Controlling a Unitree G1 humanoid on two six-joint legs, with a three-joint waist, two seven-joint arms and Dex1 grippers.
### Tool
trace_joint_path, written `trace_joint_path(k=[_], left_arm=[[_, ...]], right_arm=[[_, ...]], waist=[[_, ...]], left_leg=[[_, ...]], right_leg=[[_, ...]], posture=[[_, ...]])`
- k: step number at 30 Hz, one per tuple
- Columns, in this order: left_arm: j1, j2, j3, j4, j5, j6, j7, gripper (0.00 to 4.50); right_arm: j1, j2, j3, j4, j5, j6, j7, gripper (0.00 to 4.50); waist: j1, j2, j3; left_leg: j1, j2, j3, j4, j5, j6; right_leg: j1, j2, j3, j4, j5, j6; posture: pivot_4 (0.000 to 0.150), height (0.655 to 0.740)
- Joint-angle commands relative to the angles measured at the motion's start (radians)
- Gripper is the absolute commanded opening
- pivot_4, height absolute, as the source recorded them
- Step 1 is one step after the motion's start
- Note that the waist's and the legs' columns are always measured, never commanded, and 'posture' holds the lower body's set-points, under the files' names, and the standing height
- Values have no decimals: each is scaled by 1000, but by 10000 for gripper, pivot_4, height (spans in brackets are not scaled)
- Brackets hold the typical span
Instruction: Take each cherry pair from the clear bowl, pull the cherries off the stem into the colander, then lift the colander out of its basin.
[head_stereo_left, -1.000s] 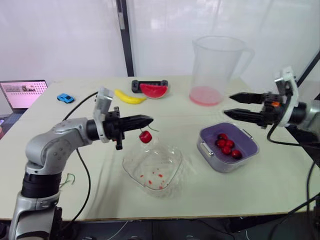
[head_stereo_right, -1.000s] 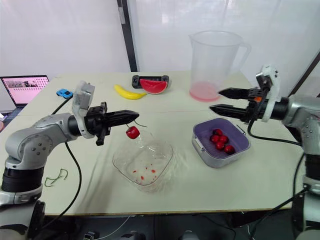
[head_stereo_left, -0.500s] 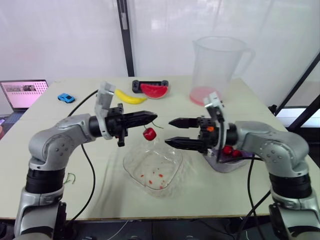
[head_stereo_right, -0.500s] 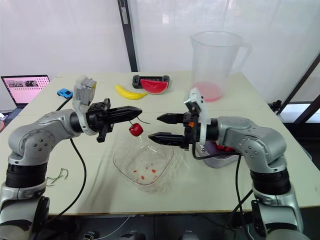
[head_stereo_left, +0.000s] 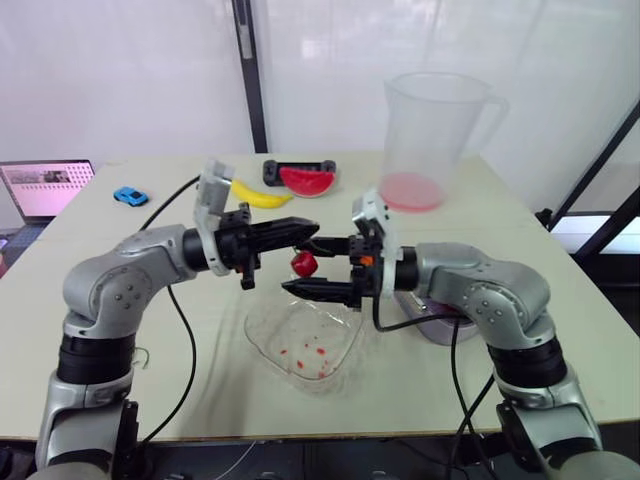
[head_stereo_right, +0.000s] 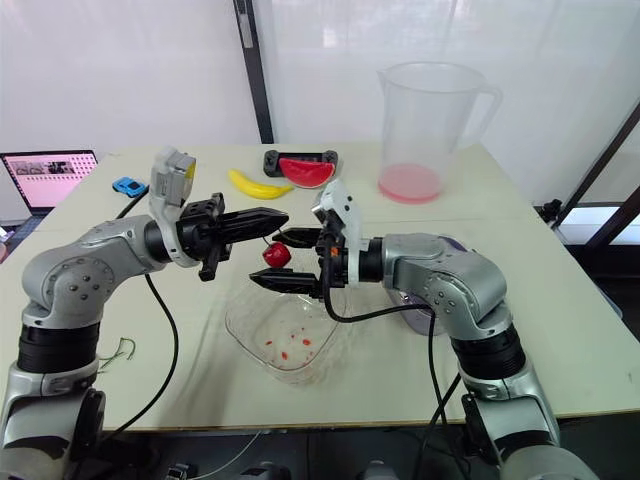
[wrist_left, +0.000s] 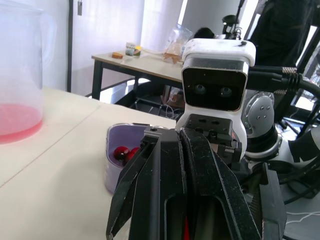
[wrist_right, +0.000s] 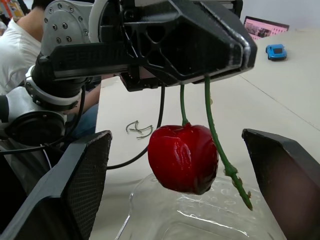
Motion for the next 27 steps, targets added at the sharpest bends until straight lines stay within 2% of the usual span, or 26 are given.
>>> trace_joint_path(k=[1,5,15,17,19,27], left_arm=[[-25,1,-8,-23,-3,-12,-5,0],[-24,4,-11,-21,-2,-17,-8,0],[-21,6,-13,-19,2,-26,-15,0],[-21,5,-14,-19,2,-27,-15,0],[-21,5,-14,-19,3,-27,-16,0],[-23,4,-11,-15,5,-31,-19,0]], right_arm=[[-16,13,-13,-32,15,-5,-7,31403],[-15,7,-12,-34,15,-5,-2,11530],[-9,-7,-9,-36,18,7,12,11530],[-8,-7,-9,-34,17,8,14,7691],[-8,-7,-9,-34,16,8,15,6485],[5,-26,-3,-40,7,8,26,6050]], waist=[[-1,0,0],[-1,0,0],[-1,0,0],[-1,0,0],[-1,0,0],[-1,0,0]], left_leg=[[0,0,0,0,0,0],[0,0,0,0,0,0],[0,0,0,0,0,1],[0,0,0,0,0,1],[0,0,0,0,-1,1],[0,0,0,0,-1,1]], right_leg=[[0,0,0,0,0,0],[0,0,0,0,0,0],[0,0,0,0,0,0],[0,0,0,0,0,0],[0,0,0,0,0,0],[0,0,0,0,0,0]], posture=[[1500,7400],[1500,7400],[1500,7400],[1500,7400],[1500,7400],[1500,7400]])
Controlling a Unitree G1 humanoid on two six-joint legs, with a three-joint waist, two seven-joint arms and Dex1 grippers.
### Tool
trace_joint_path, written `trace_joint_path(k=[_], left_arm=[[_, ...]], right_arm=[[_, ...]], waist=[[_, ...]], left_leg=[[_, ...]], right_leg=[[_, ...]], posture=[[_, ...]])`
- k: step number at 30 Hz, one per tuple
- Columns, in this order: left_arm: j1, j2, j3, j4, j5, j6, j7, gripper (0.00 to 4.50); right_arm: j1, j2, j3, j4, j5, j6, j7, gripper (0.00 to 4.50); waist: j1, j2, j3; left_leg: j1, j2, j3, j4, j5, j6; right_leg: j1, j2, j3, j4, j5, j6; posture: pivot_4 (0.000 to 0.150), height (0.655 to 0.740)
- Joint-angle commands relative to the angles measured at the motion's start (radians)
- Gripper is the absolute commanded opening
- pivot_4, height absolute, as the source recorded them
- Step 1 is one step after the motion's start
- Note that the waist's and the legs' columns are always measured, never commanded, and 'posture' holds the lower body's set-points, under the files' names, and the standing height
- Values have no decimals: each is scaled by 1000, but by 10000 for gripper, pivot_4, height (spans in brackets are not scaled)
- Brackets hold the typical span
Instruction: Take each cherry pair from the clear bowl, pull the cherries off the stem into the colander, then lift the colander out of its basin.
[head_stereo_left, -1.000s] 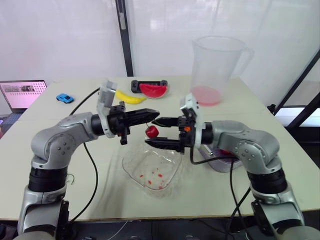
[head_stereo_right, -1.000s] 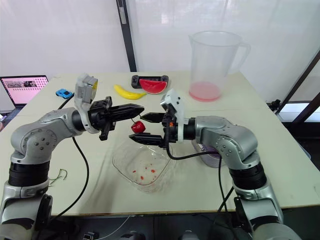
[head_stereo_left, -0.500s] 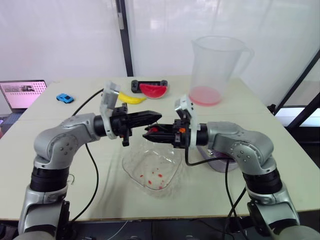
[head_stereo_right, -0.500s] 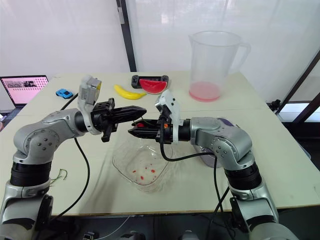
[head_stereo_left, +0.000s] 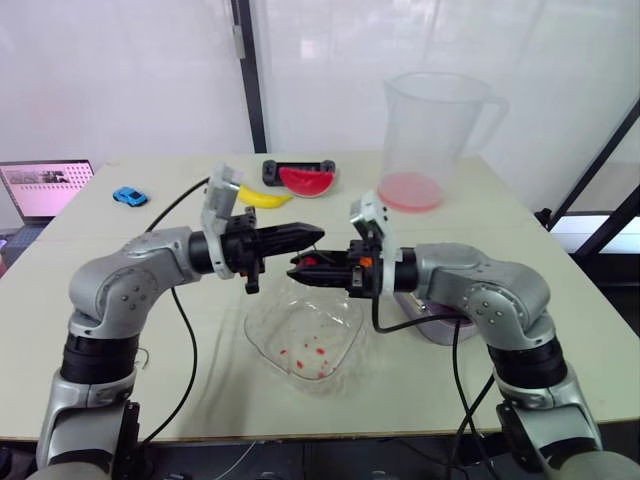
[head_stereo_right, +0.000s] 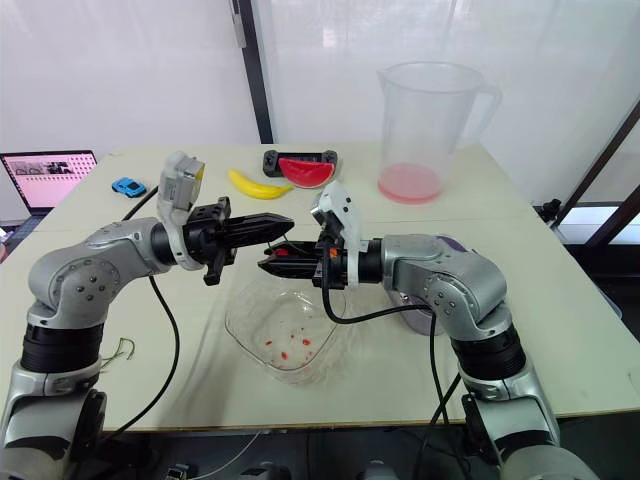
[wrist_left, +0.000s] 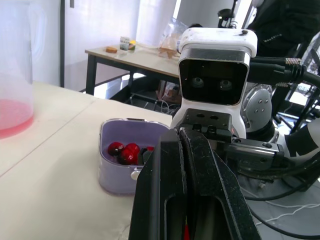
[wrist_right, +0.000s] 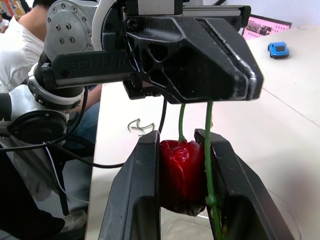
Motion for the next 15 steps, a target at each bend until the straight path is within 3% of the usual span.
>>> trace_joint_path(k=[1,15], left_arm=[[-22,5,19,-16,-3,-26,-9,0],[-13,10,35,-13,-9,-36,-3,0]], right_arm=[[8,-18,-3,-35,7,-2,15,6050],[112,-188,-56,-65,33,35,88,6050]], waist=[[0,0,0],[1,0,0]], left_leg=[[0,0,0,0,0,0],[0,0,0,0,-2,3]], right_leg=[[0,0,0,0,0,0],[0,0,0,0,0,0]], posture=[[1500,7400],[1500,7400]])
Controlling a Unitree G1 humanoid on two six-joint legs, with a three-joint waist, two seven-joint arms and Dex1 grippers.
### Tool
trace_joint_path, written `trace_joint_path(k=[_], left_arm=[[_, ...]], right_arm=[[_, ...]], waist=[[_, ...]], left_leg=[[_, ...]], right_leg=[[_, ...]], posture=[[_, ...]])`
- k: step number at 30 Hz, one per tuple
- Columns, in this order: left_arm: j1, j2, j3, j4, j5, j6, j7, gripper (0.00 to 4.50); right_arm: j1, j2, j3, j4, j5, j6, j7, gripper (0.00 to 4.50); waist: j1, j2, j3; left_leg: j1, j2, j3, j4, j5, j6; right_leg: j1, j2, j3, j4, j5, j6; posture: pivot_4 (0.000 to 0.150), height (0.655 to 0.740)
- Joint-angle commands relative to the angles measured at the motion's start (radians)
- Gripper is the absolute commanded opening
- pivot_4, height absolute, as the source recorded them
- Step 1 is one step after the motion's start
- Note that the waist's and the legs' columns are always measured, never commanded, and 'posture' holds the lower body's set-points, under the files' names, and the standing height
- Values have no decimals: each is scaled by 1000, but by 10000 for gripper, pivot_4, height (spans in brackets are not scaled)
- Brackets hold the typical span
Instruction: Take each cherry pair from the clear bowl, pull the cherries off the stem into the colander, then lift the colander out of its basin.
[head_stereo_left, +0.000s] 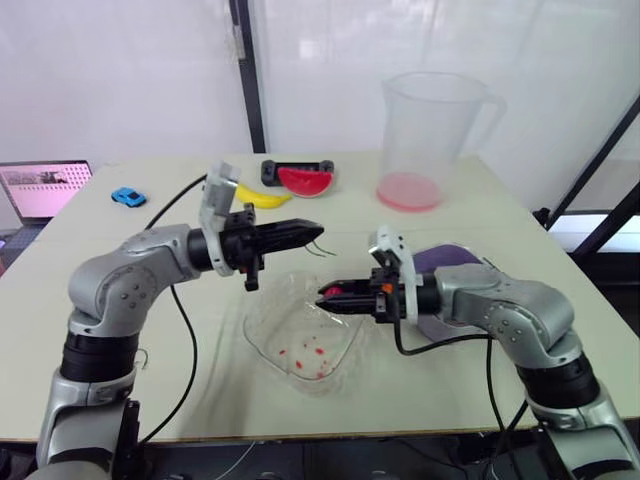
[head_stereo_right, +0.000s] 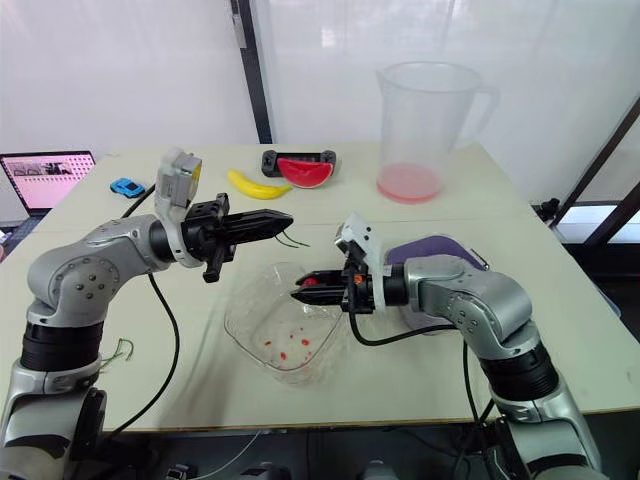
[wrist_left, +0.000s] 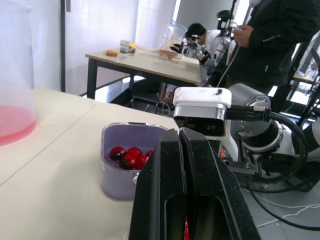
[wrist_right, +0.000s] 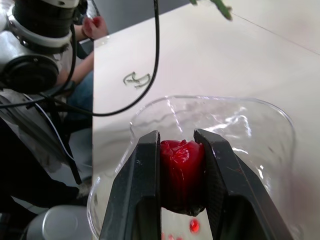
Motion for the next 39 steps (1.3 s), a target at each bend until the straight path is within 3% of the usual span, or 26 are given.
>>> trace_joint_path(k=[1,8,12,15,22,30,31,39], left_arm=[[-4,8,33,-20,-13,-18,0,0],[12,17,45,-28,-15,-17,9,0],[56,39,66,-47,-11,-18,16,0],[83,46,76,-63,-14,-20,26,0],[141,53,98,-107,-19,-26,55,0],[180,58,113,-141,-24,-26,79,0],[183,59,114,-144,-26,-26,80,0],[192,61,111,-140,-31,-32,81,0]], right_arm=[[-15,-26,-52,-42,35,5,14,6050],[-70,-170,-155,-8,59,16,82,6050],[-83,-414,-125,149,-118,-129,224,6050],[-76,-509,-55,271,-253,-274,309,6050],[-109,-499,90,528,-493,-526,438,6050],[-126,-426,125,626,-572,-578,514,42811],[-129,-427,121,626,-576,-579,522,44626],[-140,-459,46,583,-528,-508,589,44626]], waist=[[0,0,0],[5,0,0],[6,0,0],[4,0,0],[-1,0,1],[8,0,1],[9,0,1],[6,0,1]], left_leg=[[0,0,0,0,0,0],[0,0,0,1,0,0],[0,0,1,1,0,1],[0,0,1,1,-1,1],[1,0,2,-1,-1,1],[0,0,2,0,0,0],[0,0,2,0,1,-1],[0,0,2,0,1,-2]], right_leg=[[0,0,0,0,0,0],[0,0,0,0,0,0],[1,0,0,-1,0,0],[1,0,0,-1,0,0],[0,0,1,-1,0,0],[0,-1,1,-1,0,0],[0,-1,1,-1,0,0],[0,-1,1,-1,0,0]], posture=[[1500,7400],[1500,7400],[1500,7400],[1500,7400],[1500,7400],[1500,7400],[1500,7400],[1500,7400]])
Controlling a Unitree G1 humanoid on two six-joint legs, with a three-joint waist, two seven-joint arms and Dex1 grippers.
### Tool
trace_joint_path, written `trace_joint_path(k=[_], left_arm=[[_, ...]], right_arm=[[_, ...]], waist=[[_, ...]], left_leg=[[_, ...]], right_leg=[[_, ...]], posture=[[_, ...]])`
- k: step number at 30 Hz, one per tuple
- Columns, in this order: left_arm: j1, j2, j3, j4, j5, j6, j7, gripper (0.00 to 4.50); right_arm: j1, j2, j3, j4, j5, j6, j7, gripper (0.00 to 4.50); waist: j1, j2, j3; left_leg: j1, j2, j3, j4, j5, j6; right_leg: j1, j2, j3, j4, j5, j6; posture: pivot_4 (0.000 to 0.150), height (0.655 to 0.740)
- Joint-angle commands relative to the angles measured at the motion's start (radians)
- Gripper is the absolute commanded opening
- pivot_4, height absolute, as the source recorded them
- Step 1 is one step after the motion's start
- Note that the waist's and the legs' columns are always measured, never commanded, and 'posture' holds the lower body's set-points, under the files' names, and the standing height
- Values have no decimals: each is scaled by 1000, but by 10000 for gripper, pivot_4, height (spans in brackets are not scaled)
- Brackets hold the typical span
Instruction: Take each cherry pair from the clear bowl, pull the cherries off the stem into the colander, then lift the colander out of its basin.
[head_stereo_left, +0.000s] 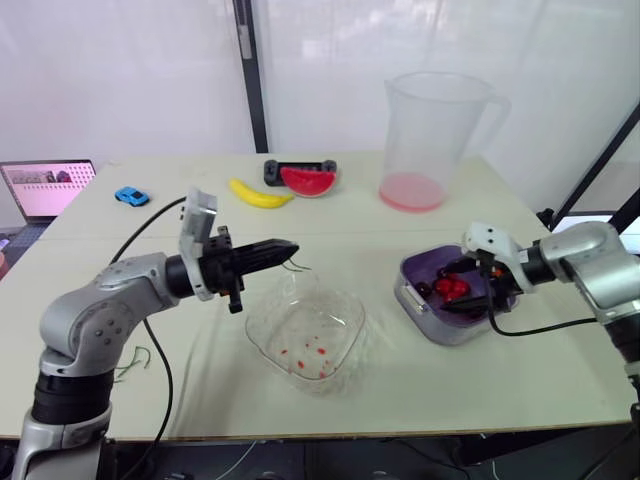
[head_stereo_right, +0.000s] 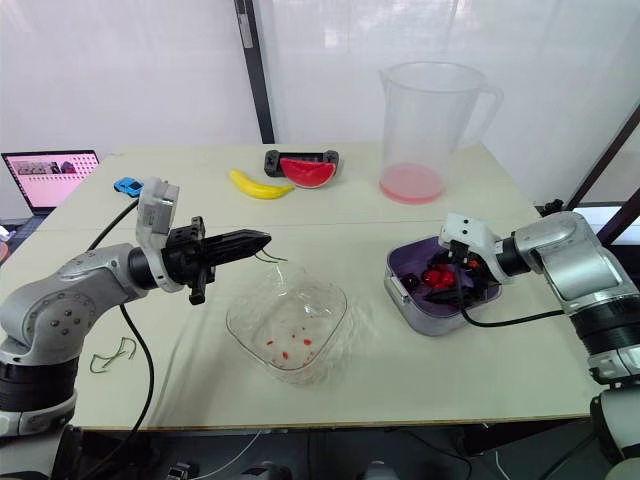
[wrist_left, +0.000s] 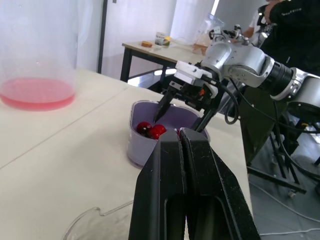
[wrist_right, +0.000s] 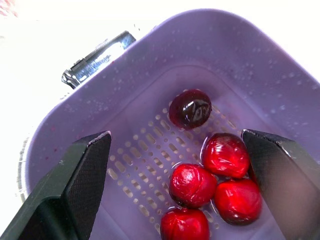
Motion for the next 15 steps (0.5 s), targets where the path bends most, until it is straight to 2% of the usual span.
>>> trace_joint_path(k=[1,5,9,12,15], left_arm=[[-4,15,28,-19,-16,-18,-3,0],[2,23,36,-8,-15,-19,-10,0],[31,43,66,11,-20,-19,-10,0],[123,96,129,55,15,-37,-30,0],[233,163,222,90,22,-45,-50,0]], right_arm=[[-32,-39,-105,-50,71,57,37,44626],[-84,-34,-247,-106,258,236,77,44626],[-121,-21,-320,-198,416,411,85,44626],[-153,1,-370,-270,556,531,85,44626],[-155,8,-409,-292,626,573,70,44626]], waist=[[0,0,0],[1,0,0],[-2,0,0],[-5,0,0],[-6,0,0]], left_leg=[[0,0,0,0,0,0],[0,0,0,0,-1,1],[0,0,0,-1,-1,2],[0,1,0,-1,-2,3],[0,1,0,-2,-2,3]], right_leg=[[0,0,0,0,0,0],[0,0,0,0,0,0],[0,0,0,0,0,0],[0,0,0,0,0,0],[-1,0,0,0,0,0]], posture=[[1500,7400],[1500,7400],[1500,7400],[1500,7400],[1500,7400]])
